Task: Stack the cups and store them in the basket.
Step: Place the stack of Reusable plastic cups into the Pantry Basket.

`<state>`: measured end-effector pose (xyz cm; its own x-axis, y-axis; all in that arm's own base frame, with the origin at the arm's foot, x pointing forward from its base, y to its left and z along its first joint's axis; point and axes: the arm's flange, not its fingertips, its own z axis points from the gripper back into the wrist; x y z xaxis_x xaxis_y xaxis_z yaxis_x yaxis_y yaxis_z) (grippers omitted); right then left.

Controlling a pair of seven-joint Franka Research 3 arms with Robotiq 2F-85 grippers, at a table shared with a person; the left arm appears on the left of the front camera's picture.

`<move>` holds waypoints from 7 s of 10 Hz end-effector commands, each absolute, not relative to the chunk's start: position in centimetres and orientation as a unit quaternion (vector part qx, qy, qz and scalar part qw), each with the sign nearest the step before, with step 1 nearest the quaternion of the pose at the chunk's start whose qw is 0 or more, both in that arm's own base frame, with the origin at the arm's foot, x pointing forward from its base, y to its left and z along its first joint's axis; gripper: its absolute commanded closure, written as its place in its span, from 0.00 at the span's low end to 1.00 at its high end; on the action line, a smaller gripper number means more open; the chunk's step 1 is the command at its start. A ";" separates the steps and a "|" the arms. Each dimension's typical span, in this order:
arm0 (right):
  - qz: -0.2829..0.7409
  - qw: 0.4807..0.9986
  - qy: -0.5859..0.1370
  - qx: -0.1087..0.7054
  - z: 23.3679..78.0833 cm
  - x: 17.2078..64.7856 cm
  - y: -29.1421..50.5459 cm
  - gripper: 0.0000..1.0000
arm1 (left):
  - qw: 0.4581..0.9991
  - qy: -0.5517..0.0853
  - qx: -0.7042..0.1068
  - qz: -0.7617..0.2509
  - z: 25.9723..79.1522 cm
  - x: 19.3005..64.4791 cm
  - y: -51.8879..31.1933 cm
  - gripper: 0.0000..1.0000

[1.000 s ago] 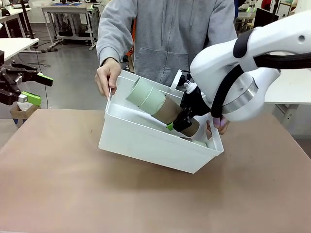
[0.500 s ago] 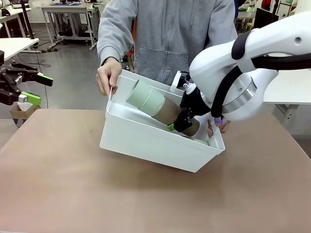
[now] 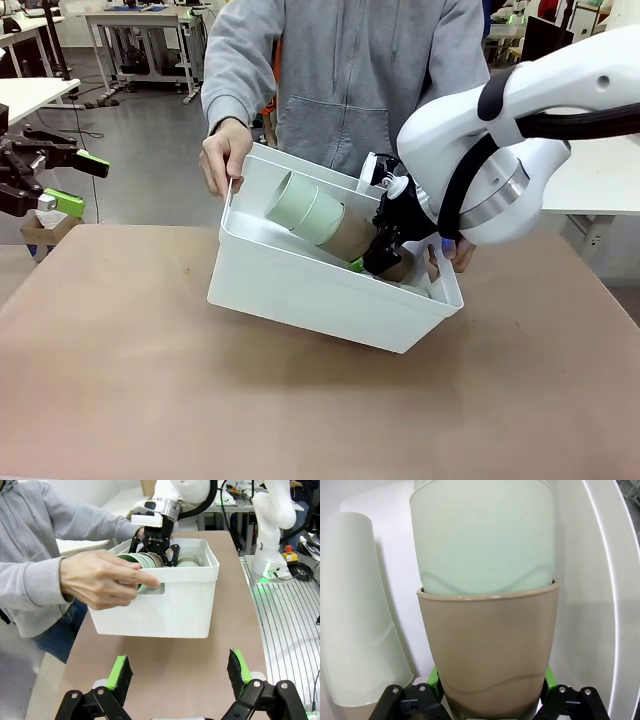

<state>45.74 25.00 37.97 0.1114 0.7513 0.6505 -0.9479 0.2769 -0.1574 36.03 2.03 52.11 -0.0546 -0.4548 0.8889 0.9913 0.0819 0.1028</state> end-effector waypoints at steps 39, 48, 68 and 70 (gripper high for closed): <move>0.502 0.628 -0.476 0.356 55.9 40.6 -3.1 0.00 | 0.604 -0.416 -0.326 -0.597 52.3 35.9 2.1 0.00; 0.502 0.628 -0.476 0.356 55.9 40.6 -3.1 0.00 | 0.604 -0.416 -0.326 -0.597 52.3 35.9 2.1 0.00; 0.502 0.628 -0.476 0.356 55.9 40.6 -3.1 0.00 | 0.604 -0.416 -0.326 -0.597 52.3 35.9 2.1 0.00; 0.502 0.628 -0.476 0.356 55.9 40.6 -3.1 0.00 | 0.604 -0.416 -0.326 -0.597 52.3 35.9 2.1 0.00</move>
<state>40.44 -3.13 55.55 0.0405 0.2971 0.9540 -0.9705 0.2386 -0.0331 36.00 2.01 52.18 -0.0556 -0.4565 0.8880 0.9912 0.0815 0.1040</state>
